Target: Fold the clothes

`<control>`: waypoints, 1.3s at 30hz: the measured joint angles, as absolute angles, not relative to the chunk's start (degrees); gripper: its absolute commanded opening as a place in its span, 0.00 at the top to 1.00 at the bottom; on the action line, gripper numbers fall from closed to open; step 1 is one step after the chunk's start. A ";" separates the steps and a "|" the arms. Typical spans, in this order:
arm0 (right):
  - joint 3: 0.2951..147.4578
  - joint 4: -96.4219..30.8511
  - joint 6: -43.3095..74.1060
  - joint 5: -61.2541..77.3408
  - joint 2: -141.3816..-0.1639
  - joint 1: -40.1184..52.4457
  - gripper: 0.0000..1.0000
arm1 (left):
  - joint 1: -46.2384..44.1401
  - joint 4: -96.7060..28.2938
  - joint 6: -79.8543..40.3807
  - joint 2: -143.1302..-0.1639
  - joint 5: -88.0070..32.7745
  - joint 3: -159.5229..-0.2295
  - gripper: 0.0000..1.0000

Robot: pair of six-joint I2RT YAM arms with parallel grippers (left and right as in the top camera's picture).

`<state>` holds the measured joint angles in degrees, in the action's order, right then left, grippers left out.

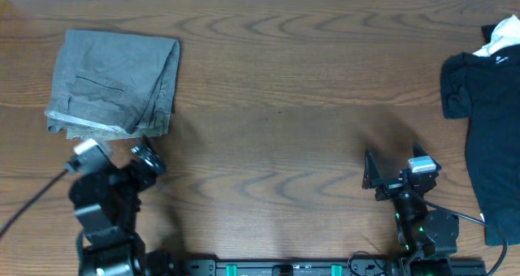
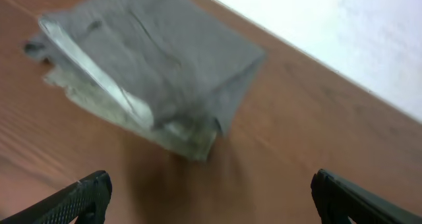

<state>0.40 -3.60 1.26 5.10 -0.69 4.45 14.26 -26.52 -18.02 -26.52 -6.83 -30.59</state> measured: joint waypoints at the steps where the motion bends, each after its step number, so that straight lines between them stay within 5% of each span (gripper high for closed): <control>1: 0.40 -3.60 1.26 5.10 -0.69 4.45 0.01 | 13.19 -26.98 -18.02 -25.10 -6.44 -29.15 0.02; 9: 0.40 -3.60 1.26 5.08 -0.69 4.45 0.01 | 8.82 -25.15 -18.06 -18.90 -5.02 -17.78 0.02; 23: 0.40 -3.60 1.26 5.08 -0.69 4.45 0.01 | 6.42 -2.68 -18.20 -11.75 -4.27 -4.19 0.02; 39: 0.40 -3.62 1.26 5.08 -0.69 4.45 0.01 | 5.34 -0.62 -16.80 -5.39 -3.99 -0.99 0.02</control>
<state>0.40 -3.62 1.26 5.08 -0.69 4.45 5.34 -0.62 -16.80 -5.39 -3.99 -0.99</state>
